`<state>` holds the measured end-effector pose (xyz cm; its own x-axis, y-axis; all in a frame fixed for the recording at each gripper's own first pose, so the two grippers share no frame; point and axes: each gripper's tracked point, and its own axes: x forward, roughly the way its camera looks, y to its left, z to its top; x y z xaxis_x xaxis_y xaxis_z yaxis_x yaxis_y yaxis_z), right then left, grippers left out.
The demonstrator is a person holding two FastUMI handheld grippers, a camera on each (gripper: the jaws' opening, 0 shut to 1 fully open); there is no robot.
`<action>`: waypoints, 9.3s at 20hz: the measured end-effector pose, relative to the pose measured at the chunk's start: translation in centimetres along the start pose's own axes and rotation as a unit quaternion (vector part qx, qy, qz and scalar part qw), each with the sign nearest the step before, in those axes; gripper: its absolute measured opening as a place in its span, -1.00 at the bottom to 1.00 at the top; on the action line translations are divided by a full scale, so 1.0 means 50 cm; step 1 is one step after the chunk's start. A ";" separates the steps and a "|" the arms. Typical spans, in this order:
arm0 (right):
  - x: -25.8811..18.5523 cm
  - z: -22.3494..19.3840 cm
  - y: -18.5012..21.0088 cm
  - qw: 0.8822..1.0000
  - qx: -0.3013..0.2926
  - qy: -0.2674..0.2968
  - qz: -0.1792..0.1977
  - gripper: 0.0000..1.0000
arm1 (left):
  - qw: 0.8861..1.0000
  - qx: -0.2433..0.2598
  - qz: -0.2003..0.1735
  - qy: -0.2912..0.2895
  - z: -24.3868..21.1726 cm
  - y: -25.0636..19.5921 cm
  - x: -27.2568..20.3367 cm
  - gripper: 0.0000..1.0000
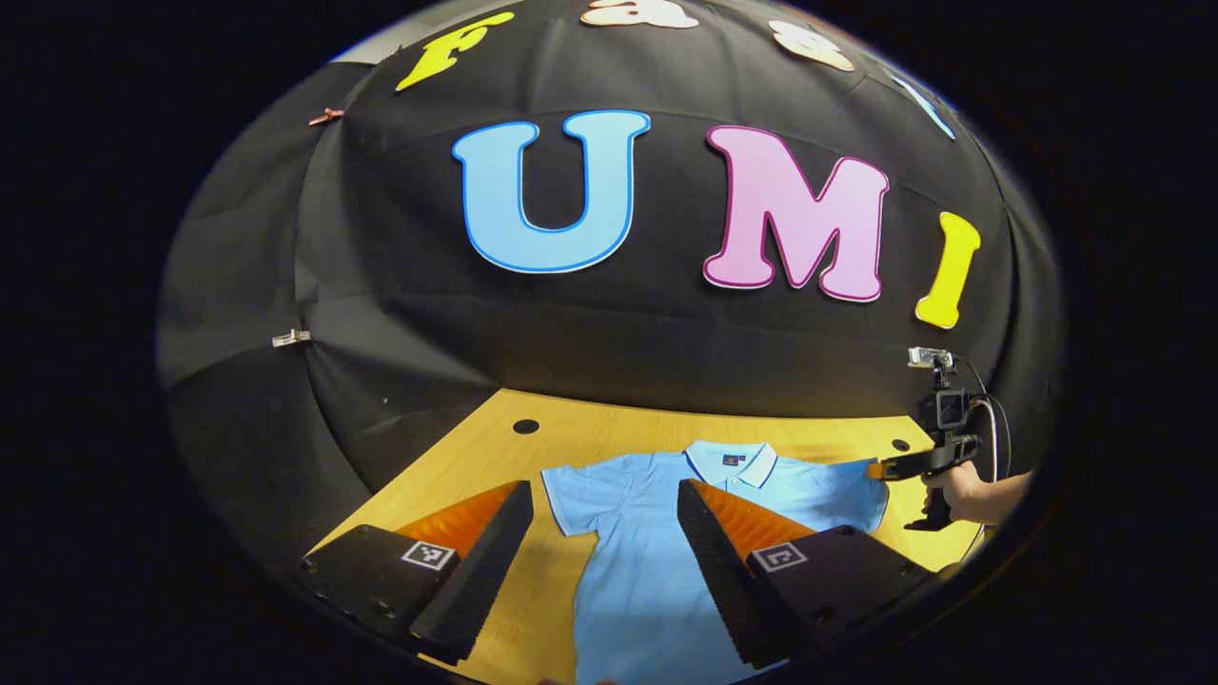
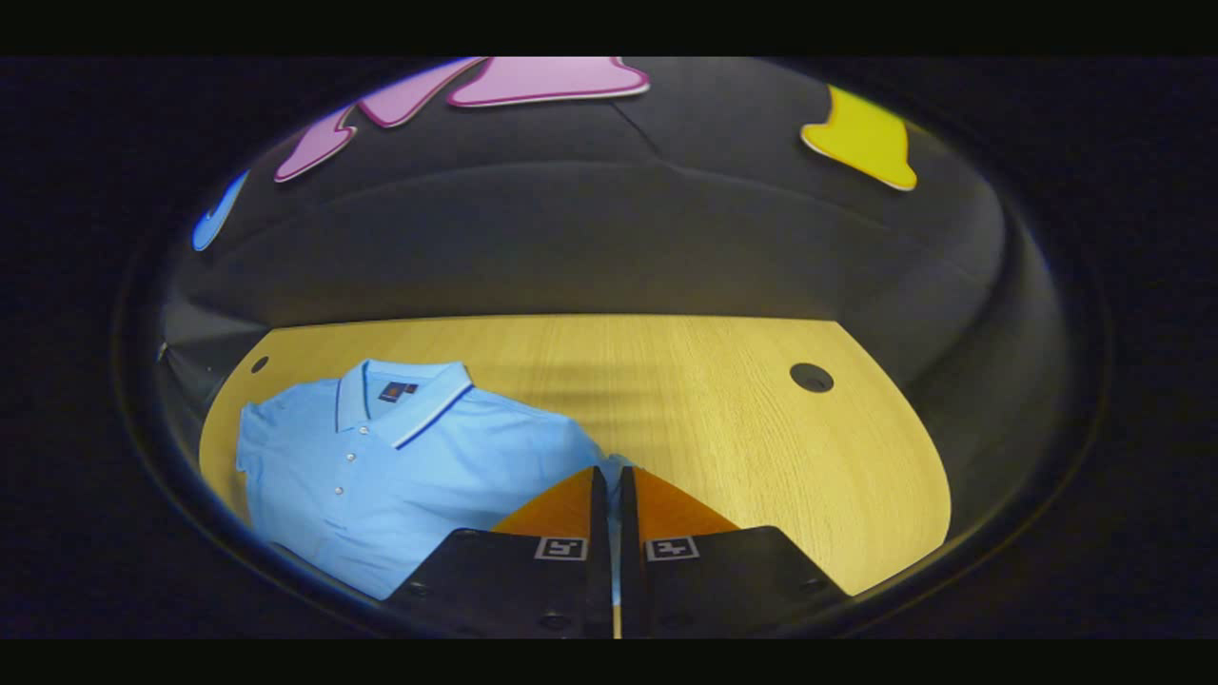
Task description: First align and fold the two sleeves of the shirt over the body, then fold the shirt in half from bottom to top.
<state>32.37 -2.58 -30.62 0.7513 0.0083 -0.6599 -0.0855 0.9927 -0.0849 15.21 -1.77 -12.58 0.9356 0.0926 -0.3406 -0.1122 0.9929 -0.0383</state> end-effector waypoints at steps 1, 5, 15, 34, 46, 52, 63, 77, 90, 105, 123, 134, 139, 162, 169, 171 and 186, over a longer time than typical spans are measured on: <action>-0.011 0.011 0.022 1.000 -0.004 -0.003 0.003 -0.89 | 1.000 -0.003 0.001 0.000 -0.003 0.010 -0.003 0.95; -0.031 0.028 0.149 1.000 -0.016 -0.006 0.020 -0.96 | 1.000 -0.010 0.010 0.001 -0.016 0.057 -0.023 0.95; -0.107 -0.065 0.506 0.984 -0.080 0.009 0.158 -0.50 | 0.998 -0.045 0.033 0.020 -0.066 0.171 -0.022 0.95; -0.275 -0.066 0.110 0.995 -0.033 -0.061 0.077 0.89 | 0.995 -0.020 0.008 0.093 -0.164 0.154 0.502 0.94; -0.264 -0.134 -0.018 0.998 0.026 -0.053 0.037 0.96 | 0.986 0.014 0.014 0.166 -0.273 0.156 0.682 0.95; -0.254 -0.152 -0.026 0.997 0.046 -0.046 0.044 0.89 | 0.985 0.024 -0.020 0.169 -0.281 0.112 0.689 -0.06; -0.270 -0.186 -0.050 0.997 0.052 -0.038 0.045 0.87 | 0.990 0.065 -0.015 0.127 -0.197 0.060 0.660 -0.87; -0.362 -0.217 -0.041 0.997 0.049 -0.036 0.039 0.96 | 0.960 0.007 -0.235 0.150 -0.160 -0.382 0.430 -0.68; -0.574 -0.417 0.106 0.996 0.074 0.030 0.047 0.96 | 0.969 0.062 -0.207 0.121 -0.201 -0.100 0.024 0.95; -0.608 -0.623 0.207 0.993 0.061 0.093 0.041 0.96 | 0.959 0.083 -0.149 0.226 -0.568 0.023 -0.256 0.95; -0.585 -0.669 0.250 0.987 0.024 0.136 0.084 -0.84 | 0.942 0.089 -0.153 0.286 -0.635 -0.028 -0.260 -0.75; -0.593 -0.592 0.241 0.980 -0.006 0.146 0.137 -0.78 | 0.932 0.049 -0.160 0.321 -0.572 -0.050 -0.258 -0.87; -0.578 -0.468 0.239 0.980 0.015 0.122 0.154 -0.96 | 0.939 0.029 -0.150 0.308 -0.465 -0.064 -0.219 -0.87; -0.217 0.138 0.256 0.980 -0.020 -0.036 0.196 -1.00 | 0.981 0.047 -0.127 0.140 0.023 -0.198 0.335 -0.88; -0.001 0.201 0.258 0.983 -0.012 -0.043 0.175 -0.90 | 0.980 0.048 -0.124 0.148 -0.005 -0.235 0.569 -0.89; 0.058 0.203 0.257 0.985 -0.014 -0.042 0.168 -0.89 | 0.980 0.042 -0.125 0.149 -0.024 -0.245 0.635 -0.89; 0.156 0.177 0.204 0.993 0.019 -0.060 0.103 -0.30 | 0.993 0.032 -0.087 0.066 -0.037 -0.223 0.744 0.71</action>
<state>43.15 8.66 -30.04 0.7931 0.2238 -0.5665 -0.2221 0.9723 0.0732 50.66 -9.55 -26.54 0.8868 -0.0879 -0.4538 0.0737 0.9961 -0.0488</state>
